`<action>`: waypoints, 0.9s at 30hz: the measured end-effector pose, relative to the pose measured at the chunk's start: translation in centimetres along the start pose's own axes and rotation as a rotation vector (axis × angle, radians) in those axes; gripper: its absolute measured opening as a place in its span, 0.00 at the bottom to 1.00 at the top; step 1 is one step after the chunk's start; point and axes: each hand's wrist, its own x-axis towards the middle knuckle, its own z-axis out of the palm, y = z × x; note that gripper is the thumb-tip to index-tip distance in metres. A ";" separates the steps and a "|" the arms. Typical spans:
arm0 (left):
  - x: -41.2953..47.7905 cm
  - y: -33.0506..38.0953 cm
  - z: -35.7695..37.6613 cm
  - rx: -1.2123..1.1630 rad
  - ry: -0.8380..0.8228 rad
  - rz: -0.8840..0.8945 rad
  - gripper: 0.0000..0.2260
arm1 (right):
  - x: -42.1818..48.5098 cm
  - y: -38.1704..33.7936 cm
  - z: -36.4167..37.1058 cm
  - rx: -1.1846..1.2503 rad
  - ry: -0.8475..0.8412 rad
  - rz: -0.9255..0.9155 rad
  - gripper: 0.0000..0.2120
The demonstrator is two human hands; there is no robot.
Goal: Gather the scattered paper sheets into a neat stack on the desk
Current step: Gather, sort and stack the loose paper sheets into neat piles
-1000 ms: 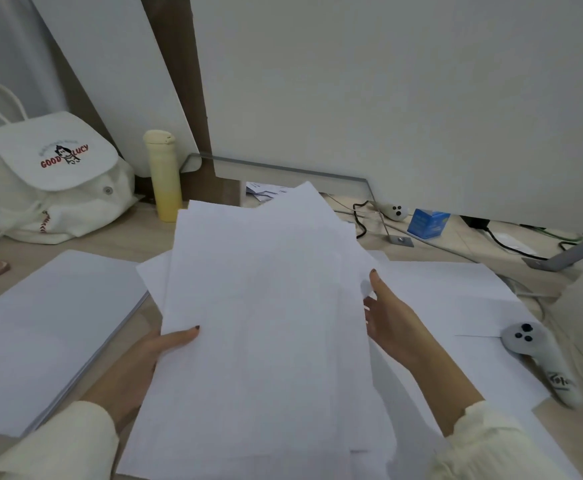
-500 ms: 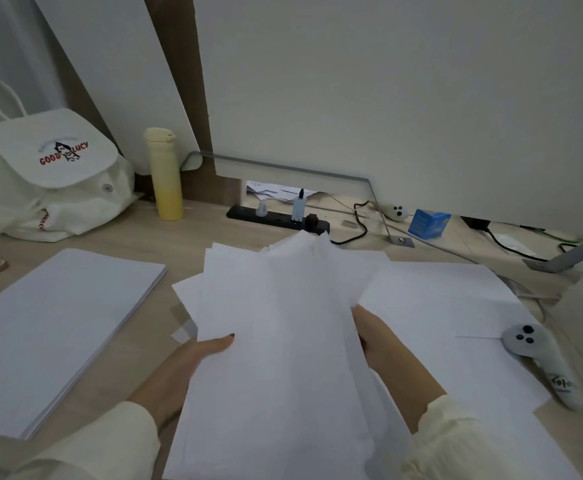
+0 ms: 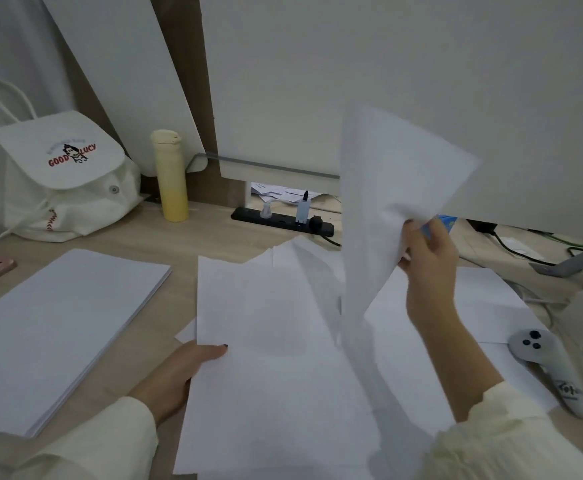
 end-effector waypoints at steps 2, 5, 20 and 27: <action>0.0 0.1 -0.7 0.031 -0.005 0.016 0.19 | 0.4 -2.4 -1.0 0.148 -0.118 0.004 0.13; -0.2 0.3 -0.9 0.073 -0.045 0.026 0.25 | 2.4 -3.5 -2.1 0.220 -0.252 0.123 0.09; 0.6 0.7 0.6 -0.068 -0.048 0.127 0.19 | -1.9 10.4 1.1 -0.552 -0.385 0.535 0.09; 1.0 1.0 1.5 0.042 0.076 0.211 0.10 | -2.6 10.7 1.6 -0.444 -0.422 0.521 0.24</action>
